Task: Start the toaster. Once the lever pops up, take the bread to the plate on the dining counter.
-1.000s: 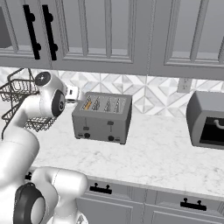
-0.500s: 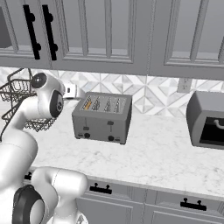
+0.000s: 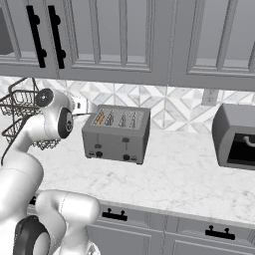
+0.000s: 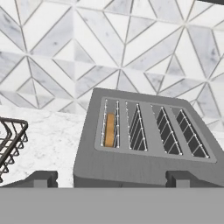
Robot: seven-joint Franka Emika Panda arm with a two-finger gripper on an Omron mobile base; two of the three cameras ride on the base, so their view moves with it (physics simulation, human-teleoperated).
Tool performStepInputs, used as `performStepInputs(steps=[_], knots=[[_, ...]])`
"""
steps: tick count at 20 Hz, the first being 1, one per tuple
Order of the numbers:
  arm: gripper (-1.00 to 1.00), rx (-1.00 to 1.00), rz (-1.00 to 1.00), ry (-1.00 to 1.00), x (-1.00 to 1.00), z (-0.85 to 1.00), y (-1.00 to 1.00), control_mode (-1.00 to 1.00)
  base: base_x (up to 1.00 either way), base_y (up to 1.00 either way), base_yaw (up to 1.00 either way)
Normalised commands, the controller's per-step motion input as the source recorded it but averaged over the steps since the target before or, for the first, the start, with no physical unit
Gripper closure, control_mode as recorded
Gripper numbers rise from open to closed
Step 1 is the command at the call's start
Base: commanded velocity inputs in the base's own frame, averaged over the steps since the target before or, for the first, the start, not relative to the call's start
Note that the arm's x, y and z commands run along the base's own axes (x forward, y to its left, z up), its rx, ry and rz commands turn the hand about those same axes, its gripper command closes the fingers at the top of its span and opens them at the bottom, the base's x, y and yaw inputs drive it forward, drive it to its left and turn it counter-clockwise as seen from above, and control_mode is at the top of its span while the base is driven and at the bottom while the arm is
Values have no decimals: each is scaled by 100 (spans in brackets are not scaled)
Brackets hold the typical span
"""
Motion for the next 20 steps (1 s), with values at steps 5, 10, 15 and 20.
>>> performStepInputs(steps=[5, 10, 15, 20], knots=[[-100, 0, 0, 0, 0, 0, 0, -100, 0, 0, 0], [-100, 0, 0, 0, 0, 0, 0, -100, 0, 0, 0], [-100, 0, 0, 0, 0, 0, 0, -100, 0, 0, 0], [-100, 0, 0, 0, 0, 0, 0, -100, 0, 0, 0]])
